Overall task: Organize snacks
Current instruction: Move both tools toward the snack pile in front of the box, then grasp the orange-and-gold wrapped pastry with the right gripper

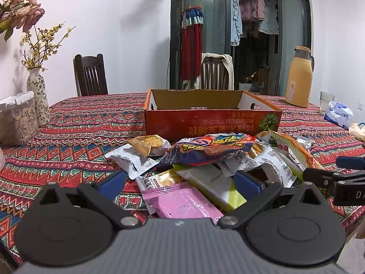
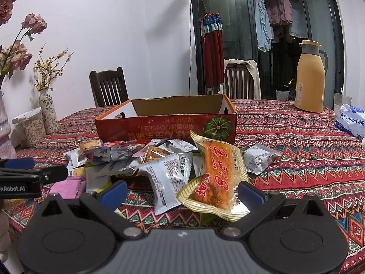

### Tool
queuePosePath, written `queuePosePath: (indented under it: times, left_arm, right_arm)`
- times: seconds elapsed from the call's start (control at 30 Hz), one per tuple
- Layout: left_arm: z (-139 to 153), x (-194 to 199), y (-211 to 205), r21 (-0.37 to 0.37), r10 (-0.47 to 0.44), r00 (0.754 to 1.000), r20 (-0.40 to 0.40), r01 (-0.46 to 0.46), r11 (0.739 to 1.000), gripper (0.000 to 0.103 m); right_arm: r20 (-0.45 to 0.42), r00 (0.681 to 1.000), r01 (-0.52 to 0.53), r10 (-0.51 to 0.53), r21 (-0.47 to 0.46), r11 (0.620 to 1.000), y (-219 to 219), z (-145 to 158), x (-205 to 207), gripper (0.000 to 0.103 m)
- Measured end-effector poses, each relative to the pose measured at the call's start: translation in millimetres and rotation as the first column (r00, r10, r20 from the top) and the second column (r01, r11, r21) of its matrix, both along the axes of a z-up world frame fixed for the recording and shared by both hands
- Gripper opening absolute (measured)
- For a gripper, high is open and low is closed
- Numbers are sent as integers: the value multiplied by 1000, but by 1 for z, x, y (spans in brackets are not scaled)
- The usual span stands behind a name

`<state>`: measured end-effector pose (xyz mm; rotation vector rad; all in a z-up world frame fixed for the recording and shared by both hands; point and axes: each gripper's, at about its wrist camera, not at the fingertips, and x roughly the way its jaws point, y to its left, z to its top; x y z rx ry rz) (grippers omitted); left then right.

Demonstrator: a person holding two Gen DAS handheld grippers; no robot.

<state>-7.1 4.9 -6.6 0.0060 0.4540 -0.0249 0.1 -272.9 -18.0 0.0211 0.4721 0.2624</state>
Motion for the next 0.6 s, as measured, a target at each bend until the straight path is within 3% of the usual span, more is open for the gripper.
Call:
queuePosePath:
  times: [0.6]
  left_arm:
    - [1, 2, 6, -10, 24, 1000, -5, -24, 1000, 103]
  right_arm:
    - [27, 998, 51, -52, 19, 999, -18, 7, 10, 100]
